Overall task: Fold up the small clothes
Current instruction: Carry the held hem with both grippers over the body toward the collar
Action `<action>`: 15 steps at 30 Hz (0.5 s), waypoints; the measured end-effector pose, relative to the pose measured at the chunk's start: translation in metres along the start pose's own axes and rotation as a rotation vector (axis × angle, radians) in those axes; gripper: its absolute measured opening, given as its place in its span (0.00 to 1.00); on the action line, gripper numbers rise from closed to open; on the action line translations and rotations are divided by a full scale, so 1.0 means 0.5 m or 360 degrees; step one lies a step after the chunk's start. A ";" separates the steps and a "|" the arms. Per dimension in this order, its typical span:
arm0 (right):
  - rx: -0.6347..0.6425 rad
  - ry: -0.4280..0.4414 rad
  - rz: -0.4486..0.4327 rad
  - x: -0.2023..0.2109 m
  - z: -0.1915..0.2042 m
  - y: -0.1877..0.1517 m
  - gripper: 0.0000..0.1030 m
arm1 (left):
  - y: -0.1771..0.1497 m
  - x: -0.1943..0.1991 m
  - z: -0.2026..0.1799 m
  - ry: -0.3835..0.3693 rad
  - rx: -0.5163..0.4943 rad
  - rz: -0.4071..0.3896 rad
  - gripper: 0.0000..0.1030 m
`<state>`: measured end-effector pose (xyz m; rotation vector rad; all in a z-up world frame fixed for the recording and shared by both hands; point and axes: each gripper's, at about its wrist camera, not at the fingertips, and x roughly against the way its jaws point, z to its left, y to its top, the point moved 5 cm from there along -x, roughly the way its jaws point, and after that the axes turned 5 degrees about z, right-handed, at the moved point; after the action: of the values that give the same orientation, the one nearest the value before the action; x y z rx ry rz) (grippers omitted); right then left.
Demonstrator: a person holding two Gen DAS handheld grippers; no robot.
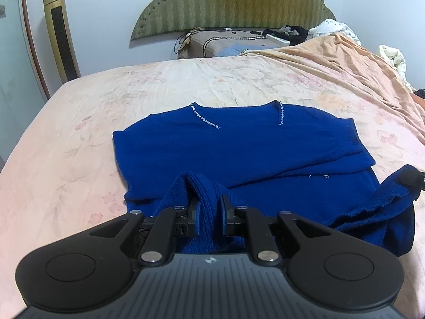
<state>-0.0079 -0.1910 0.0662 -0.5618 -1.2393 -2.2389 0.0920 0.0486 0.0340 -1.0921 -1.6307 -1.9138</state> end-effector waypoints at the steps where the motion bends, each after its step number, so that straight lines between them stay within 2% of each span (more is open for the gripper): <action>1: 0.0000 -0.0001 -0.0005 0.000 0.000 0.002 0.12 | 0.002 0.001 0.000 0.0000 0.0002 -0.0006 0.14; 15: 0.0045 -0.0048 -0.0138 0.000 0.019 0.049 0.12 | 0.049 0.045 0.008 0.0062 0.0016 -0.0194 0.13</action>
<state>0.0083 -0.1938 0.0867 -0.5426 -1.3321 -2.2880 0.0972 0.0505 0.0674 -0.9650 -1.7195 -1.9875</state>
